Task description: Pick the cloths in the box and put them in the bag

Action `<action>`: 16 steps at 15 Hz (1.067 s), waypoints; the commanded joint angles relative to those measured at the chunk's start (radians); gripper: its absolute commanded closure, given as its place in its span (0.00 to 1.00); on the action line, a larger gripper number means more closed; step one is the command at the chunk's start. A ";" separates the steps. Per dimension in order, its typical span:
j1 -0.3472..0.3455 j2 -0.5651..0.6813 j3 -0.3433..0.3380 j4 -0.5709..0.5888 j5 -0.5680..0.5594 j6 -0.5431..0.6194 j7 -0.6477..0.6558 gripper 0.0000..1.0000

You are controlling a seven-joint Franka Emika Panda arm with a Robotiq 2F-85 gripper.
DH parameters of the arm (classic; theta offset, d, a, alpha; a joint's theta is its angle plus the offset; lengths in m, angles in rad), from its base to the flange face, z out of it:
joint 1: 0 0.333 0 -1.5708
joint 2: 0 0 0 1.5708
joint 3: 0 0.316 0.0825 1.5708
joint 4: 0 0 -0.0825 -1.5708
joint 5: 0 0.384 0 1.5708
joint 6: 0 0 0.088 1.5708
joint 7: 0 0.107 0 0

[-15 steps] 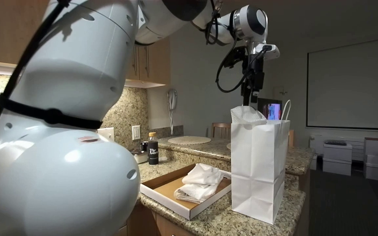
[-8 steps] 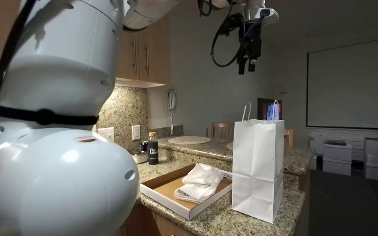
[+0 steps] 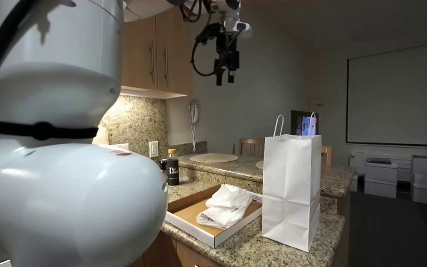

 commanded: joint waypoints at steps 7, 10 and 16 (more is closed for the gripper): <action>0.214 0.226 0.076 -0.140 -0.258 0.264 0.273 0.00; 0.224 0.327 0.065 -0.131 -0.285 0.315 0.321 0.00; 0.250 0.506 0.065 -0.110 -0.370 0.281 0.349 0.00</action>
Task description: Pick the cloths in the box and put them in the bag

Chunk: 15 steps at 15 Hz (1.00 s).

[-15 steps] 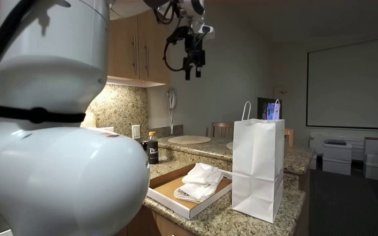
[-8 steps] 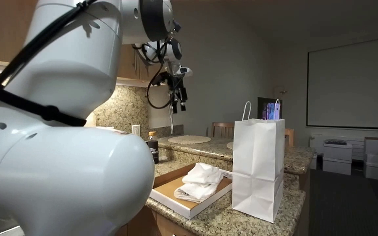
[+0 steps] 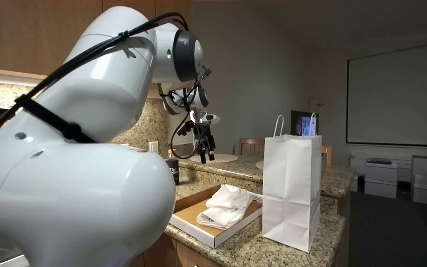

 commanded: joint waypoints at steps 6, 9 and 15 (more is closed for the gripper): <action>0.069 0.192 -0.036 0.081 -0.121 -0.036 0.034 0.00; 0.084 0.248 -0.051 0.121 -0.142 -0.039 0.029 0.00; 0.129 0.207 -0.061 0.067 -0.196 0.061 0.086 0.00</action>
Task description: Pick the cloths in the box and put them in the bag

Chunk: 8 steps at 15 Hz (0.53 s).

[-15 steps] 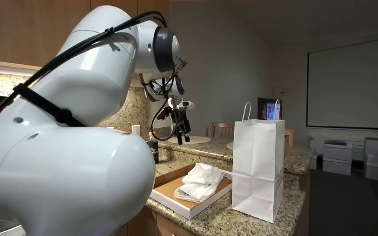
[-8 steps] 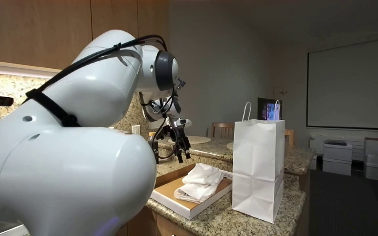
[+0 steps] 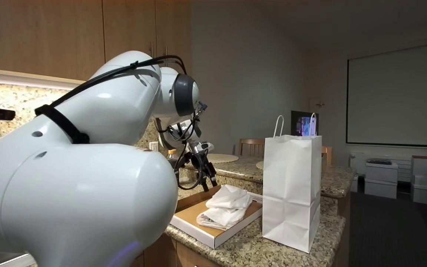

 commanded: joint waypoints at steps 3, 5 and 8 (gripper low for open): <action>0.023 -0.020 -0.001 0.000 -0.005 0.013 0.032 0.00; 0.032 -0.015 -0.009 0.013 -0.032 0.029 0.018 0.00; 0.034 0.048 -0.015 0.069 -0.070 0.034 -0.013 0.00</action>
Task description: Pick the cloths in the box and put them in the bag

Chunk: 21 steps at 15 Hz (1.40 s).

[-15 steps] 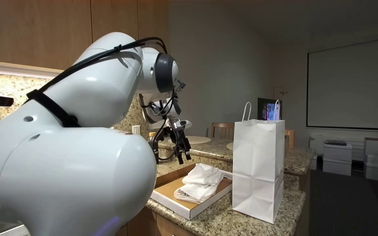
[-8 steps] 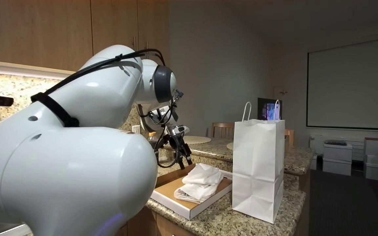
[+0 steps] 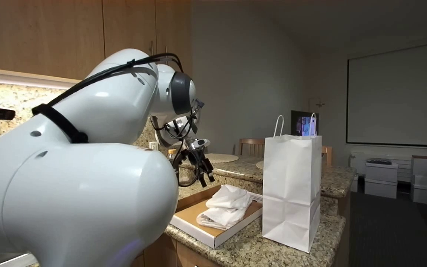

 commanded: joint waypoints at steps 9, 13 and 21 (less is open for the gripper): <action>-0.004 0.205 -0.045 0.236 -0.019 0.083 -0.098 0.00; -0.020 0.304 -0.089 0.358 -0.006 -0.002 -0.139 0.00; -0.045 0.347 -0.114 0.443 -0.018 -0.109 -0.118 0.00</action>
